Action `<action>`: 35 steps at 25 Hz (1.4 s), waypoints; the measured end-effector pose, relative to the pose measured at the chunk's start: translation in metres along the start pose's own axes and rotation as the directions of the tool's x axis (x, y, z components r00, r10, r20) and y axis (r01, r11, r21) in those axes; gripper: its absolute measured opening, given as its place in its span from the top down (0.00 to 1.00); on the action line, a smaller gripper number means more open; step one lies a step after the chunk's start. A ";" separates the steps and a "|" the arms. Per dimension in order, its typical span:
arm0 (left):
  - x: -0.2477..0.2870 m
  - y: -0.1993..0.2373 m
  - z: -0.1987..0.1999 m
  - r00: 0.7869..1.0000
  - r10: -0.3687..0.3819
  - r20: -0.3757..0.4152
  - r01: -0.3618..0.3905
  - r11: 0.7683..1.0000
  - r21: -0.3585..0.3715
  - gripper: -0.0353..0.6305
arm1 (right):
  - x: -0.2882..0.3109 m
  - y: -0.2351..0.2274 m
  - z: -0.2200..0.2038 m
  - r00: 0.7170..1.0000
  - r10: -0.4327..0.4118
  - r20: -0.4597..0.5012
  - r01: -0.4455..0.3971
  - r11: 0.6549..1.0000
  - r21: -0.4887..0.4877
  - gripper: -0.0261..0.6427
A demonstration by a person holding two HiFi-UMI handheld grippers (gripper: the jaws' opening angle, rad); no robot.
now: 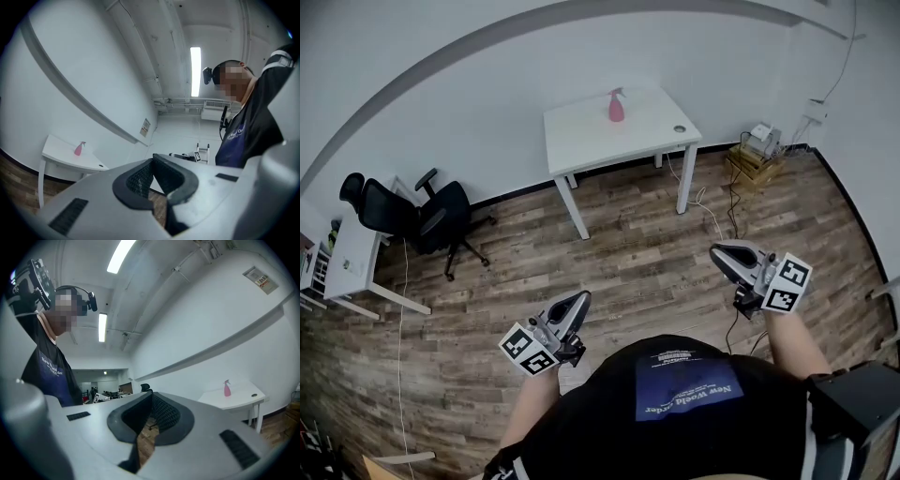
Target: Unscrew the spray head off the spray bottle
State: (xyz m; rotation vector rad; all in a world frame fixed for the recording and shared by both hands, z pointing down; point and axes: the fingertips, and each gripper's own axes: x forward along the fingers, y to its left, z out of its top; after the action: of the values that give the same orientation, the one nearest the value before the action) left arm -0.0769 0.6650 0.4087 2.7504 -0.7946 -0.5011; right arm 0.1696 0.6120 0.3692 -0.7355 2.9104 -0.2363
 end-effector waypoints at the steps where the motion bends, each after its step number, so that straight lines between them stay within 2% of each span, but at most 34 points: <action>1: 0.003 0.005 -0.002 1.000 0.007 -0.002 -0.007 1.000 0.001 0.94 | 0.003 -0.007 -0.001 1.000 0.006 0.002 -0.006 1.000 0.002 0.97; 8: 0.059 0.039 -0.005 0.998 0.060 -0.004 -0.060 0.997 0.037 0.94 | 0.019 -0.086 0.007 0.997 0.080 0.012 -0.080 0.997 0.008 0.97; 13: 0.123 0.072 0.000 0.990 0.133 0.041 -0.136 0.989 0.052 0.94 | 0.030 -0.160 0.025 0.987 0.163 -0.016 -0.163 0.986 -0.018 0.97; 17: 0.186 0.089 0.000 0.989 0.138 0.048 -0.141 0.988 0.064 0.94 | 0.030 -0.218 0.049 0.978 0.206 -0.026 -0.207 0.977 -0.043 0.97; 25: 0.266 0.134 -0.005 0.988 0.151 0.045 -0.153 0.987 0.057 0.94 | 0.036 -0.311 0.057 0.970 0.235 -0.053 -0.237 0.971 -0.020 0.97; 31: 0.292 0.181 0.002 0.991 0.133 0.036 -0.134 0.990 0.039 0.94 | 0.062 -0.352 0.053 0.974 0.215 -0.071 -0.216 0.976 0.005 0.97; 35: 0.301 0.224 0.014 0.995 0.089 0.038 -0.090 0.995 0.029 0.94 | 0.094 -0.372 0.054 0.981 0.179 -0.078 -0.181 0.983 -0.015 0.97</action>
State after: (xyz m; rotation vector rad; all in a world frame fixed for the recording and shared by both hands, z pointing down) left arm 0.0520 0.3130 0.3886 2.7261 -0.9377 -0.5271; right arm 0.2674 0.2374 0.3759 -0.4713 3.0327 -0.2177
